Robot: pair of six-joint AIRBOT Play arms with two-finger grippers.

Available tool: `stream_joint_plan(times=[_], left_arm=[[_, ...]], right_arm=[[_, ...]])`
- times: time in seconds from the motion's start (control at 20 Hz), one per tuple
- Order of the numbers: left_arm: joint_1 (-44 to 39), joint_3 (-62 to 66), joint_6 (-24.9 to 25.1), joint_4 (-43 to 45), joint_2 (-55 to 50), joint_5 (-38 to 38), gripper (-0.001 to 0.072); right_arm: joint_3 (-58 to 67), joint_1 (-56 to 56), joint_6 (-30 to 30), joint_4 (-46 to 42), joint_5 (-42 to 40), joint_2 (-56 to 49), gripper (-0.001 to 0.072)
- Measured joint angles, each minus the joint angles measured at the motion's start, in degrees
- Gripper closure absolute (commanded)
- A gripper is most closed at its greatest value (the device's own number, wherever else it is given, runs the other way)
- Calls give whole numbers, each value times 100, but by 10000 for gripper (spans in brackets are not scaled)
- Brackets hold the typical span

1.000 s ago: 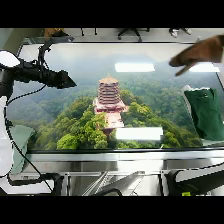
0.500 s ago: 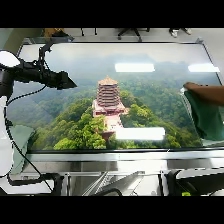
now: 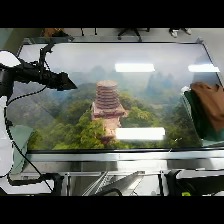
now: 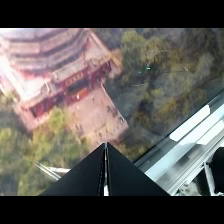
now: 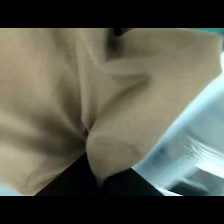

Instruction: Fold the shirts.

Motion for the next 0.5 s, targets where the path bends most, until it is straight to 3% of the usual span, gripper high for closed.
stream_joint_plan(times=[0.05, 0.1, 0.15, 0.3, 0.5], left_arm=[[0, 0, 0, 0, 0, 2, 695], [0, 0, -2, 2, 0, 17, 695], [0, 0, 0, 2, 0, 39, 695], [0, 0, -2, 2, 0, 151, 695], [11, 7, -2, -15, 0, 365, 695]], right_arm=[[-280, 0, -59, -162, -90, 26, 486], [-525, 0, -118, -269, -203, 44, 106], [-739, 2, -192, -350, -306, 50, 12], [-1036, 22, -380, -472, -575, 9, 12], [-466, 190, -468, -527, -496, 7, 15]])
